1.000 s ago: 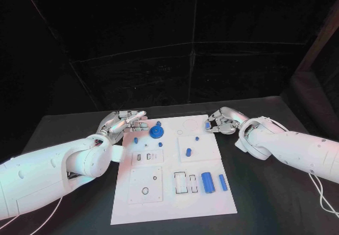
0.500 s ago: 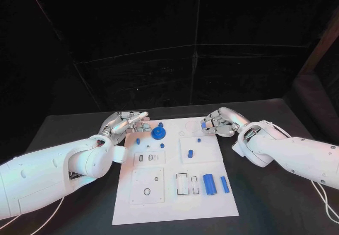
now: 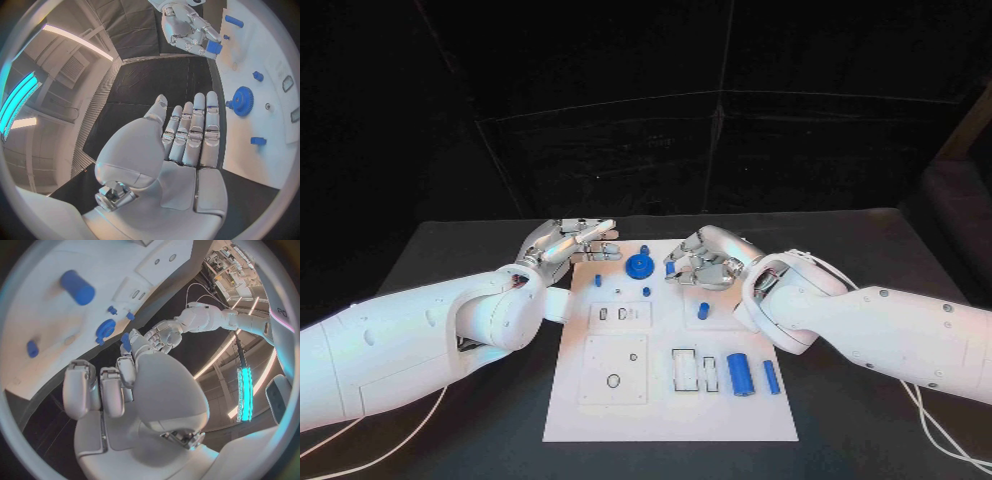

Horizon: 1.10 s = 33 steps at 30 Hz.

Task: Assemble the parts on the task board

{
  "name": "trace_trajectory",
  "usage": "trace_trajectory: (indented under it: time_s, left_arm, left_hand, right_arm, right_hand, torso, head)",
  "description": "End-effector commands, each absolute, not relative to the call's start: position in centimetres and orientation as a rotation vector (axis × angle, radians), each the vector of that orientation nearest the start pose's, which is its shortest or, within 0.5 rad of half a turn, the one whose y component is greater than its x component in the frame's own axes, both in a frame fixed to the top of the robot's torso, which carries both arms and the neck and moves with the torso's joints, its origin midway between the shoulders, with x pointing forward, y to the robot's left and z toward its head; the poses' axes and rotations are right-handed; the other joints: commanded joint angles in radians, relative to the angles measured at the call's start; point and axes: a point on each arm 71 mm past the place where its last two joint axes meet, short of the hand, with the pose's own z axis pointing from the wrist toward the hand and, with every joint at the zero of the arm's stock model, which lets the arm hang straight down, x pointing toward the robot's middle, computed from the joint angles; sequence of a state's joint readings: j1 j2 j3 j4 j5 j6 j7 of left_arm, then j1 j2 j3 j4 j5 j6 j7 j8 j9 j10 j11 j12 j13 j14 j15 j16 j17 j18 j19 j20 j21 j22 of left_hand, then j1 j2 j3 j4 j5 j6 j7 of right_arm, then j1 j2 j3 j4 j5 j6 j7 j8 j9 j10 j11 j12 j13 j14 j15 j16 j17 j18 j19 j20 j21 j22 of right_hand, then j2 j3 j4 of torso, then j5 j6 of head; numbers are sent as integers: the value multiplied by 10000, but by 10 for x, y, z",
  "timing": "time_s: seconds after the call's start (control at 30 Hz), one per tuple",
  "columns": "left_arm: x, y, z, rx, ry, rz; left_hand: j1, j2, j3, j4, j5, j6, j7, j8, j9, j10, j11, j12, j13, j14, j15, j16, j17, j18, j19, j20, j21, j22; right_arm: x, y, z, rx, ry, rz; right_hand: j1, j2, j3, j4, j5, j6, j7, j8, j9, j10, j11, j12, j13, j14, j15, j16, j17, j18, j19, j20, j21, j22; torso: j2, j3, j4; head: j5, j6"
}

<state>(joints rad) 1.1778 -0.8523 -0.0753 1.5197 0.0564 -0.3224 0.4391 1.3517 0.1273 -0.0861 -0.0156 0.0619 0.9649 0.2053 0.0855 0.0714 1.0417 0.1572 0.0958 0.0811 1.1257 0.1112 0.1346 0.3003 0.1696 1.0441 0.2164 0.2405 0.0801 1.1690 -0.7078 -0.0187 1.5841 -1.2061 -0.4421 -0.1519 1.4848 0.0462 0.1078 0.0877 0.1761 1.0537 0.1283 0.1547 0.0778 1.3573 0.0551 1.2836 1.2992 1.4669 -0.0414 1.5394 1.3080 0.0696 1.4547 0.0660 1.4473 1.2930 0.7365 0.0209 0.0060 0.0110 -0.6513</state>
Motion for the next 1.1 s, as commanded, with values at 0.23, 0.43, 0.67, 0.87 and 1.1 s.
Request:
trace_trajectory:
  time_s: [0.23, 0.43, 0.67, 0.87, 1.1]
  left_arm:
    - [484, 217, -198, -11844, 13773, -15391]
    - [485, 219, -197, -11846, 13731, -15329]
    - [485, 219, -198, -11844, 13698, -15293]
    - [485, 219, -198, -11845, 13705, -15293]
    - [485, 219, -198, -11863, 13733, -15278]
  left_hand:
    - [24, 102, 70, -37, 51, 31, 12, -31, 2, 68, 8, -37, -8, 21, -19, -49, 18, 129, 64, -7, -30, -13]
    - [24, 102, 70, -37, 51, 31, 12, -31, 2, 68, 8, -37, -8, 21, -19, -49, 18, 129, 64, -7, -30, -13]
    - [24, 102, 70, -37, 51, 31, 12, -31, 2, 68, 8, -37, -8, 21, -19, -49, 18, 129, 64, -7, -30, -13]
    - [35, 103, 77, -51, 51, 42, 4, -28, 3, 81, 2, -34, -7, 19, -20, -55, 23, 128, 62, -7, -33, -14]
    - [37, 104, 80, -55, 51, 45, 3, -28, 4, 84, 1, -33, -8, 19, -20, -58, 25, 128, 61, -7, -34, -14]
  right_arm:
    - [466, -87, -198, 163, 17324, 8336]
    - [463, -71, -209, -183, 17472, 8232]
    - [461, -61, -214, -449, 17565, 8154]
    - [460, -56, -218, -647, 17767, 8083]
    - [459, -54, -224, -843, 18056, 7901]
  right_hand:
    - [-69, 18, 17, 33, -23, 199, -176, 60, 90, 254, -282, -45, -10, 887, -27, -33, 1968, -136, 6, -40, -6, 0]
    - [-80, 20, 31, 34, -20, 191, -173, 53, 87, 250, -280, -55, -16, 886, -28, -36, 1964, -135, 4, -40, -9, -6]
    - [-106, 2, 38, 37, -22, 178, -167, 41, 83, 250, -277, -60, -17, 886, -26, -36, 1965, -130, -4, -39, -19, -27]
    - [-151, -24, 42, 46, -29, 173, -161, 32, 80, 246, -272, -72, -24, 882, -23, -46, 1947, -127, -11, -37, -28, -44]
    - [-185, -39, 48, 56, -30, 169, -159, 24, 77, 225, -269, -109, -54, 875, -20, -64, 1916, -122, -21, -36, -41, -70]
  torso:
    - [-67, -166, 88]
    - [-71, -213, 122]
    - [-54, -166, 101]
    - [-49, -160, 77]
    - [-57, -157, 78]
  head:
    - [105, -158]
    - [158, -249]
    - [294, -323]
    - [312, -311]
    - [329, -385]
